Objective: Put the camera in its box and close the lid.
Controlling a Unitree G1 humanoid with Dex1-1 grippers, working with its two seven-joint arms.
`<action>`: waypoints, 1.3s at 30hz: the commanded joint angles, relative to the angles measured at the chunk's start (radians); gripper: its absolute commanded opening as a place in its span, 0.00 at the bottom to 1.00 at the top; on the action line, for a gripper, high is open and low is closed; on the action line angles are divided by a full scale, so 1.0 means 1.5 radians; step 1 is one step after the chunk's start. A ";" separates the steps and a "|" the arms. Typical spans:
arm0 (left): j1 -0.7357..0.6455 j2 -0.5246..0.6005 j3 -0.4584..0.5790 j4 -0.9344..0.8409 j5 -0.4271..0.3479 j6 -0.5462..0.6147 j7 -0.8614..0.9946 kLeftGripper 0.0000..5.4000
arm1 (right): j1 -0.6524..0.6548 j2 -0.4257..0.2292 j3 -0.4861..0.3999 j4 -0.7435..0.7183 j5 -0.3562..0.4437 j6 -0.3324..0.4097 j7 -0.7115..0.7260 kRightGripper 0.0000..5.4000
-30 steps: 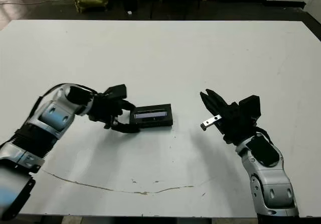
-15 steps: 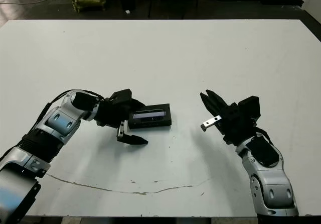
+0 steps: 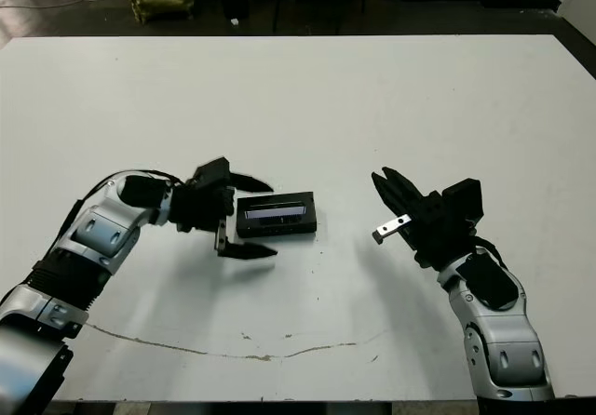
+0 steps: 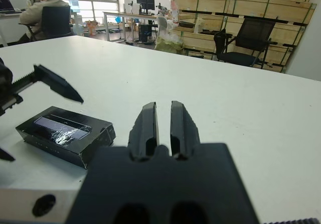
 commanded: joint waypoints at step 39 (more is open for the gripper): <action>0.247 -0.238 0.040 -0.350 -0.041 0.266 0.582 0.00 | 0.010 0.000 -0.002 0.003 -0.004 0.003 -0.005 0.00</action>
